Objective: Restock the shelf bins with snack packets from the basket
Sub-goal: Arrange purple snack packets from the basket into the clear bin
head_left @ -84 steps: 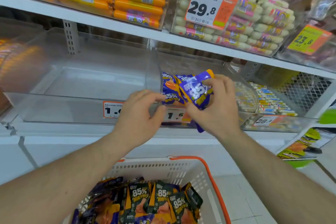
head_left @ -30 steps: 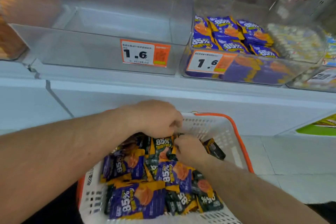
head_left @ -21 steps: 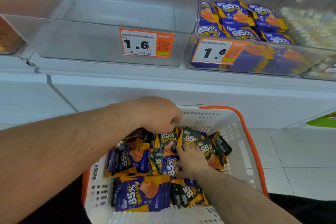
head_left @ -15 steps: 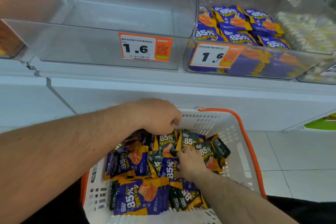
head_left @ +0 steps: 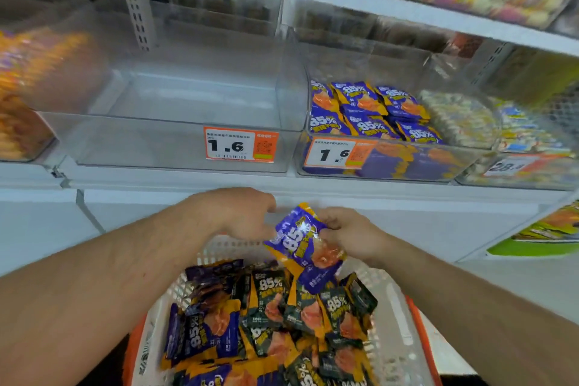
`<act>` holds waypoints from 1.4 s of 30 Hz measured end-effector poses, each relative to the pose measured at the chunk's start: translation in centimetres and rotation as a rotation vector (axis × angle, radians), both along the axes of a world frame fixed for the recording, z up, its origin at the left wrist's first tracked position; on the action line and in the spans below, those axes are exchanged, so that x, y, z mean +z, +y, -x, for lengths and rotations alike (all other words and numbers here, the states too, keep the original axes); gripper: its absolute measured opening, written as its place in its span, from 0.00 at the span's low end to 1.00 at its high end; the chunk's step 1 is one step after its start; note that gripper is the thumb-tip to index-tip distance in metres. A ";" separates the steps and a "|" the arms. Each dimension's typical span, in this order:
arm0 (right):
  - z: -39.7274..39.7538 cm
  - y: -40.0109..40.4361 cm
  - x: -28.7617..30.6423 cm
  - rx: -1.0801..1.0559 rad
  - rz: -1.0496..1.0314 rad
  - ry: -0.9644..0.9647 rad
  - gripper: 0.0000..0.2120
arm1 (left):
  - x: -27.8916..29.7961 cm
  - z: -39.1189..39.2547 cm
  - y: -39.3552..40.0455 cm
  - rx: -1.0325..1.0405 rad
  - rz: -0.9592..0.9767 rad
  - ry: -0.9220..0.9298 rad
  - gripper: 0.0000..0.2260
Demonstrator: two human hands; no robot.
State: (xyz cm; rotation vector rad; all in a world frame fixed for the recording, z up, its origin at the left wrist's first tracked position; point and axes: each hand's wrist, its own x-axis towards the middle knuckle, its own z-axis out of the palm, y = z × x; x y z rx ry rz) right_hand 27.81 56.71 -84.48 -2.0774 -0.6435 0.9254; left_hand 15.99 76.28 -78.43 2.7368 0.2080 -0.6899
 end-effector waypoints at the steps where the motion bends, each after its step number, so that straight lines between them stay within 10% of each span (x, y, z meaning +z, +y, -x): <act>1: 0.0 0.0 1.2 -0.031 -0.069 0.007 0.14 | 0.2 -0.1 -0.1 0.022 0.059 -0.065 0.19; 5: 0.5 -0.1 4.5 -0.166 -0.256 0.013 0.11 | 1.7 -0.7 -0.7 0.200 0.343 -0.358 0.03; 11: 1.6 -1.0 6.4 -0.182 -0.481 -1.017 0.15 | 3.1 -1.1 -1.3 0.311 0.565 -0.523 0.06; 15: 2.9 -0.3 7.0 -0.069 -0.319 -1.215 0.35 | 3.8 -1.8 -2.9 0.343 0.643 -0.631 0.07; 21: 0.6 -0.4 9.1 -0.234 -0.356 -1.202 0.31 | 3.9 -3.9 -4.9 0.319 0.692 -0.909 0.03; 25: -5.2 -0.9 13.0 -0.407 -0.222 -1.121 0.32 | 2.9 -4.7 -4.2 0.043 0.037 -1.221 0.20; 30: -13.7 -1.2 15.1 -0.468 0.255 -0.994 0.37 | 0.7 -5.2 -3.5 -0.091 -0.309 -1.031 0.32; 42: -17.6 -0.8 12.6 -0.036 0.911 -0.835 0.28 | 0.2 -5.5 -3.2 -0.074 -0.270 -0.975 0.33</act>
